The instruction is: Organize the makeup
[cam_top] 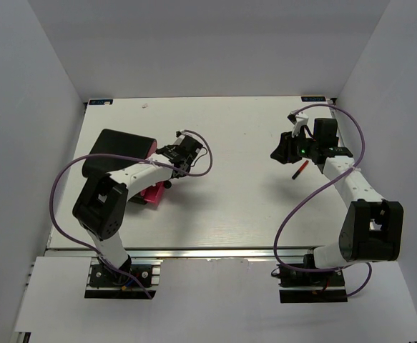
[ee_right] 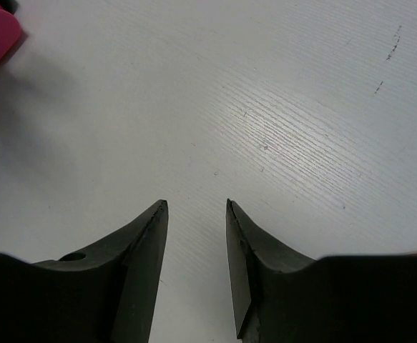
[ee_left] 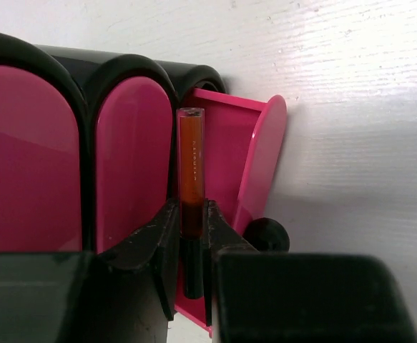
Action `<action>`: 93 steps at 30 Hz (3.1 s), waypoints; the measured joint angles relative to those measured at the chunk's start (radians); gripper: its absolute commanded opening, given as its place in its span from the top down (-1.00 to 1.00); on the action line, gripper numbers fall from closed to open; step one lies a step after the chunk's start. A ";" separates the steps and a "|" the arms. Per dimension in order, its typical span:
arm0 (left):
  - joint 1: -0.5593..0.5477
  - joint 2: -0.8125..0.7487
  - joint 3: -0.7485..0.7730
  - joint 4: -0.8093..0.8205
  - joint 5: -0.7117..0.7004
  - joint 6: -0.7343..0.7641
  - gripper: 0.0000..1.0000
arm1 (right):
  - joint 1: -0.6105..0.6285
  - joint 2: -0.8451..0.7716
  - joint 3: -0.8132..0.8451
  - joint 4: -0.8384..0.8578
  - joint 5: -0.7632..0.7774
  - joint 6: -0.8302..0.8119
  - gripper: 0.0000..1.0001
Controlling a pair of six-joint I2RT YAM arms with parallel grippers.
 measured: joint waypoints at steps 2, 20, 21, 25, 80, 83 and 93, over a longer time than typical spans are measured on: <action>0.006 -0.003 -0.001 0.002 -0.003 -0.015 1.00 | 0.000 0.000 0.000 0.000 0.000 0.000 0.12; 0.006 -0.003 0.008 0.000 -0.027 -0.064 1.00 | 0.000 0.000 0.000 -0.001 0.018 -0.004 0.14; 0.006 -0.003 0.017 -0.006 -0.021 -0.060 1.00 | 0.000 0.000 0.000 0.000 0.038 -0.003 0.16; 0.008 -0.009 0.083 -0.002 0.065 -0.072 1.00 | 0.001 0.004 0.001 0.000 0.246 0.040 0.21; 0.052 -0.610 0.123 0.180 0.376 -0.372 -0.67 | 0.386 0.414 0.233 -0.265 -0.068 -0.827 1.00; 0.053 -0.632 0.143 0.173 0.353 -0.376 -0.67 | 0.526 0.373 0.200 -0.229 -0.082 -1.025 1.00; 0.056 -0.753 0.164 0.151 0.247 -0.397 -0.71 | 0.728 0.396 0.211 0.226 -0.029 -1.367 1.00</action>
